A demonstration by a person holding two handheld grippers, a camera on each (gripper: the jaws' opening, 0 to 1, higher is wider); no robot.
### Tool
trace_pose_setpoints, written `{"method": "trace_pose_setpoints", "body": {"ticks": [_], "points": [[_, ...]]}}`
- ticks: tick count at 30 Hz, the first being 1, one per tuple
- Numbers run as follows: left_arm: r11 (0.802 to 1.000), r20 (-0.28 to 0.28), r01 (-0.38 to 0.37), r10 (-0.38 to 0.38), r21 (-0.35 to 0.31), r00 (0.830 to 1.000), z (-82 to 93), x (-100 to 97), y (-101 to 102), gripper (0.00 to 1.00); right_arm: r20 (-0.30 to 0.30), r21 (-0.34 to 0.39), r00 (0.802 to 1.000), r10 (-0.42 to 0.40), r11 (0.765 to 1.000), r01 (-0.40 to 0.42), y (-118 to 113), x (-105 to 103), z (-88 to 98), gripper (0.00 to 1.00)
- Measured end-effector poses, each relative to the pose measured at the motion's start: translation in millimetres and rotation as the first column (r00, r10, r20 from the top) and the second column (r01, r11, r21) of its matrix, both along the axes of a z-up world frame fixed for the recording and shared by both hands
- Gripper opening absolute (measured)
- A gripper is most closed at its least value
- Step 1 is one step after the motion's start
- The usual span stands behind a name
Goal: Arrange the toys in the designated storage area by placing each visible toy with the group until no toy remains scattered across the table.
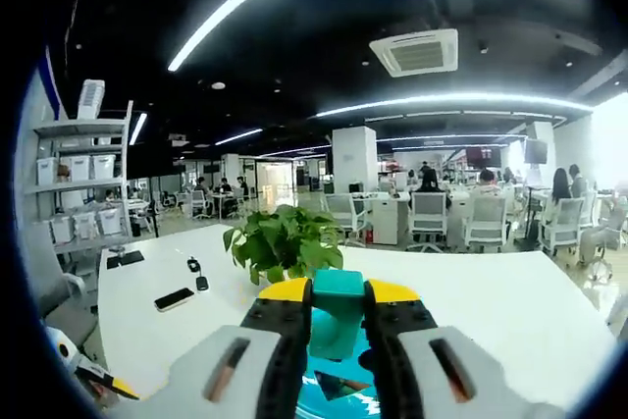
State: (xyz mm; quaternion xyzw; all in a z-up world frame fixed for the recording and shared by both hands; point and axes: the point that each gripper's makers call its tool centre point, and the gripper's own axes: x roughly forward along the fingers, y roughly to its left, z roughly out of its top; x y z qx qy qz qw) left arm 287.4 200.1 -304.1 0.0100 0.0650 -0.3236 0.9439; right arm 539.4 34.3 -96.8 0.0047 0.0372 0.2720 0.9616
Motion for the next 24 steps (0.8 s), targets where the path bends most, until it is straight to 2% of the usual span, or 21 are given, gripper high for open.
{"method": "trace_pose_setpoints", "body": {"ticks": [8, 11, 14, 18, 24], "points": [[1.0, -0.001, -0.018, 0.018, -0.001, 1.0, 0.8, 0.0, 6.5, 0.43, -0.032, -0.018, 0.999, -0.032, 0.999, 0.031, 21.0, 12.1, -15.2, 0.2], [1.0, -0.001, -0.028, 0.028, 0.006, 1.0, 0.1, 0.3, 8.6, 0.42, -0.047, 0.005, 0.998, -0.049, 0.999, 0.049, 28.2, 17.3, -20.2, 0.2], [0.999, -0.004, -0.034, 0.034, 0.009, 0.999, -1.6, 0.5, 10.9, 0.42, -0.037, -0.055, 0.997, -0.067, 0.996, 0.065, 35.1, 23.5, -31.9, 0.2], [0.999, -0.01, -0.054, 0.054, -0.007, 0.998, -0.8, 2.8, 16.8, 0.41, -0.054, -0.073, 0.995, -0.082, 0.994, 0.078, 40.4, 28.6, -45.4, 0.2], [0.998, 0.001, -0.056, 0.056, -0.016, 0.998, 3.5, 2.4, 16.7, 0.41, -0.051, -0.102, 0.992, -0.119, 0.988, 0.113, 38.9, 38.7, -55.4, 0.2]]}}
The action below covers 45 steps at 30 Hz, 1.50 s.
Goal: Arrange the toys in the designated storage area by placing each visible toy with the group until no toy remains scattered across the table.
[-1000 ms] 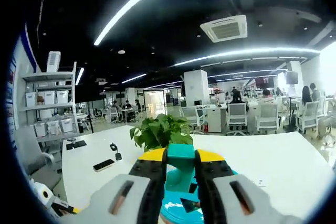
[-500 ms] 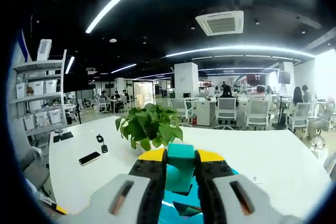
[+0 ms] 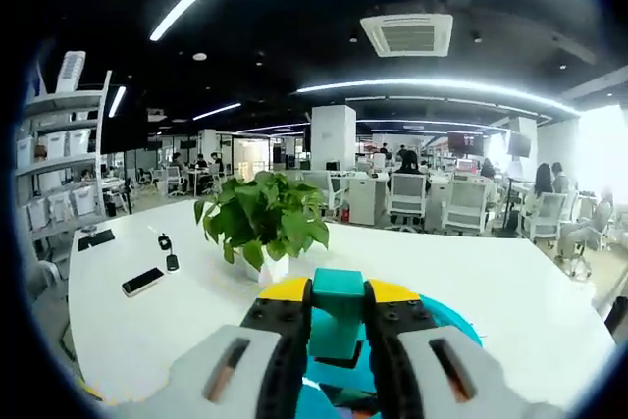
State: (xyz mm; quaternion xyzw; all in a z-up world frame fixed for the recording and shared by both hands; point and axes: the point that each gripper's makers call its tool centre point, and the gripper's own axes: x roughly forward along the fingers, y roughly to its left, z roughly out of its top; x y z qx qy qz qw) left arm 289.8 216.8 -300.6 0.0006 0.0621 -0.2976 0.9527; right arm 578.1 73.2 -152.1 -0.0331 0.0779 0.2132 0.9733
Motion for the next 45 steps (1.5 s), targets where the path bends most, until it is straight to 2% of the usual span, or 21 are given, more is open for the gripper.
{"method": "trace_pose_setpoints", "body": {"ticks": [5, 10, 17, 22, 23, 25, 28, 30, 32, 34, 37, 41, 45], "points": [[1.0, -0.008, -0.006, 0.006, 0.0, 1.0, -3.2, 1.0, 1.9, 0.41, -0.041, 0.025, 0.999, -0.022, 0.999, 0.023, -5.5, 1.7, -15.7, 0.2], [1.0, -0.014, -0.007, 0.007, 0.006, 1.0, -5.7, 1.6, 1.2, 0.41, -0.044, 0.012, 0.998, -0.037, 0.999, 0.038, -5.6, -1.5, -25.9, 0.21], [1.0, -0.019, -0.001, 0.001, 0.008, 1.0, -7.7, 2.2, -1.1, 0.41, -0.027, 0.004, 0.999, -0.035, 0.999, 0.036, -3.5, -4.3, -29.5, 0.21], [1.0, -0.022, -0.005, 0.005, 0.009, 1.0, -8.8, 2.6, -0.5, 0.41, -0.041, 0.025, 0.998, -0.051, 0.998, 0.052, -6.7, -0.8, -31.6, 0.21], [1.0, -0.023, -0.005, 0.006, 0.01, 1.0, -9.0, 2.7, -0.5, 0.41, -0.038, 0.02, 0.998, -0.053, 0.998, 0.054, -5.7, -1.4, -31.8, 0.21], [1.0, -0.024, -0.005, 0.006, 0.011, 1.0, -9.5, 2.8, -0.8, 0.41, -0.003, -0.042, 0.998, -0.056, 0.998, 0.056, -3.7, -2.0, -30.4, 0.21], [1.0, -0.026, -0.004, 0.004, 0.012, 1.0, -10.0, 2.7, -1.3, 0.41, 0.0, -0.054, 0.998, -0.07, 0.996, 0.07, -0.9, -1.9, -31.4, 0.21], [1.0, -0.025, -0.004, 0.004, 0.012, 1.0, -9.8, 2.6, -1.3, 0.41, -0.026, -0.066, 0.996, -0.086, 0.994, 0.084, -1.9, 0.4, -36.9, 0.21], [1.0, -0.026, -0.007, 0.007, 0.013, 1.0, -9.8, 2.6, -0.8, 0.41, -0.058, -0.048, 0.993, -0.108, 0.993, 0.105, -3.7, 1.1, -42.2, 0.21], [1.0, -0.028, -0.011, 0.012, 0.015, 1.0, -9.9, 3.0, 0.0, 0.41, -0.063, -0.041, 0.992, -0.107, 0.994, 0.105, -2.8, 0.7, -43.6, 0.21], [1.0, -0.028, -0.015, 0.016, 0.015, 0.999, -8.8, 3.1, 0.8, 0.41, -0.056, -0.048, 0.994, -0.094, 0.995, 0.092, -1.0, -1.0, -41.5, 0.21], [1.0, -0.025, -0.016, 0.017, 0.016, 1.0, -7.6, 2.9, 1.3, 0.41, -0.069, -0.001, 0.997, -0.044, 0.999, 0.044, 3.5, -4.2, -33.5, 0.25], [1.0, -0.028, -0.02, 0.021, 0.018, 0.999, -8.3, 2.7, 1.5, 0.4, -0.054, 0.02, 0.998, -0.036, 0.999, 0.037, -2.1, -7.1, -22.0, 0.21]]}}
